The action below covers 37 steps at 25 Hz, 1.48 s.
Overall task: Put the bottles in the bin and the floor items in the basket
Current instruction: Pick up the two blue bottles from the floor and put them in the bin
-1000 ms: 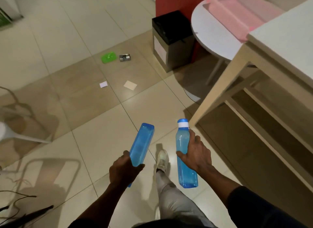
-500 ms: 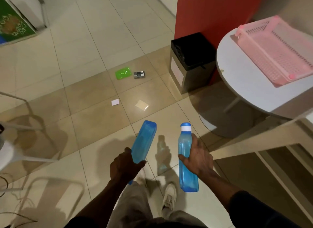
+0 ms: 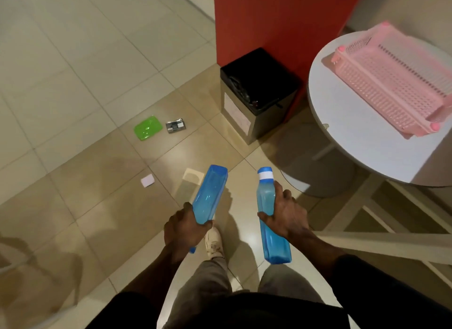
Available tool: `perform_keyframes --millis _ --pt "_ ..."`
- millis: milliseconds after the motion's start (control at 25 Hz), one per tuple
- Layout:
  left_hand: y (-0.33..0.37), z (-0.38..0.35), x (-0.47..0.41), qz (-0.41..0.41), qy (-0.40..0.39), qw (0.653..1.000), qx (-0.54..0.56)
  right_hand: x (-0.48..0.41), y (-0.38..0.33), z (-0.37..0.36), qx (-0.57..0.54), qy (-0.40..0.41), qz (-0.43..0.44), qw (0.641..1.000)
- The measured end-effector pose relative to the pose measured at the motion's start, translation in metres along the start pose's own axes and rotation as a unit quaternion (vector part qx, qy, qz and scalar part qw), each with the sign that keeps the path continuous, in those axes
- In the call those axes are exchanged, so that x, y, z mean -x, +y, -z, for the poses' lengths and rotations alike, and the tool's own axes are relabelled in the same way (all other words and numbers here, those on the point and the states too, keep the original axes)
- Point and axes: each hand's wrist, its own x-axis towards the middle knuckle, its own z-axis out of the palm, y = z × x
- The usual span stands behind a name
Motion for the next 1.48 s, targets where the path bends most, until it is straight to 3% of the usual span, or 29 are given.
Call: perform_keyframes --millis 240,520,720,920,1200,1480 --pt "0.001 0.051 -0.103 -0.024 -0.066 0.998 -0.004 -0.061 -0.046 0.025 -0.03 0.024 -0.03 0.999" --pt "0.051 0.057 -0.185 -0.039 -0.099 0.994 0.006 -0.143 -0.044 0.056 -0.061 0.044 -0.06 0.995" --pt "0.106 0.077 -0.248 -0.036 -0.085 0.995 -0.046 -0.219 -0.028 0.087 -0.109 0.041 -0.078 0.99" --pt "0.169 0.099 -0.333 -0.052 -0.046 0.997 -0.021 -0.295 -0.016 0.126 -0.135 0.045 -0.093 0.985" --pt "0.25 0.113 -0.444 -0.074 -0.074 0.992 -0.069 -0.395 -0.009 0.168 -0.242 0.041 -0.176 0.953" --pt "0.332 0.111 -0.618 -0.142 -0.134 0.979 -0.062 -0.526 -0.014 0.201 -0.346 0.021 -0.287 0.893"
